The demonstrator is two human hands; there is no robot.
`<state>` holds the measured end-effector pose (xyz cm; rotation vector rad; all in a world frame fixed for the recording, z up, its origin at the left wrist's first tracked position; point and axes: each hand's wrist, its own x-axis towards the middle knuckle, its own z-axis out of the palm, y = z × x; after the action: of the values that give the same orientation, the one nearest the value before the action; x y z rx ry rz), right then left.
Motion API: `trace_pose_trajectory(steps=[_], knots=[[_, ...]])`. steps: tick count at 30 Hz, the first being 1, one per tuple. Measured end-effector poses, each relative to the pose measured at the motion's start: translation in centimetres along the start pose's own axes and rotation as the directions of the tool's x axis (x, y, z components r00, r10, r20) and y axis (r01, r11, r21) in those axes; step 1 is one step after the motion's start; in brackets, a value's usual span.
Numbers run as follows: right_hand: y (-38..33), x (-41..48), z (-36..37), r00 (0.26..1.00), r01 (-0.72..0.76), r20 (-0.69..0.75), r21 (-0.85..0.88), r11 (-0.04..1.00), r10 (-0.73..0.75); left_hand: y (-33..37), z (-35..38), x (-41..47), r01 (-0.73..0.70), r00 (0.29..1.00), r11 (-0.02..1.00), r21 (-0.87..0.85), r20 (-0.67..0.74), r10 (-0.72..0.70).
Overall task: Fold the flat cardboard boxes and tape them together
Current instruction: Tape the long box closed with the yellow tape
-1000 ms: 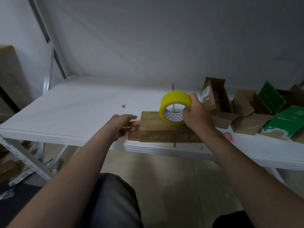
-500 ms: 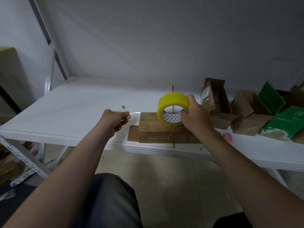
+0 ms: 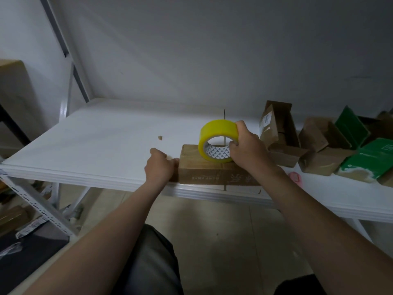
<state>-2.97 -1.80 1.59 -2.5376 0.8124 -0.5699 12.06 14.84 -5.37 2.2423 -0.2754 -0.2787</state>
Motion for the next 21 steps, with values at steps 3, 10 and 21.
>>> trace_pose_trajectory(steps=[3, 10, 21], knots=[[-0.1, -0.1, 0.0, 1.0, -0.003, -0.008, -0.008, 1.0, 0.003, 0.6, 0.7, -0.1, -0.063, 0.998, 0.993, 0.104, 0.035, 0.06], [0.1, -0.2, 0.1, 1.0, 0.002, -0.019, -0.007, 1.0, -0.002, 0.6, -0.6, 0.8, -0.071, 0.984, 0.957, 0.28, 0.175, 0.022], [0.6, 0.2, 0.3, 1.0, 0.018, -0.009, -0.009, 1.0, -0.018, 2.1, 0.0, 0.5, -0.152, 0.984, 0.986, -0.075, 0.079, 0.158]])
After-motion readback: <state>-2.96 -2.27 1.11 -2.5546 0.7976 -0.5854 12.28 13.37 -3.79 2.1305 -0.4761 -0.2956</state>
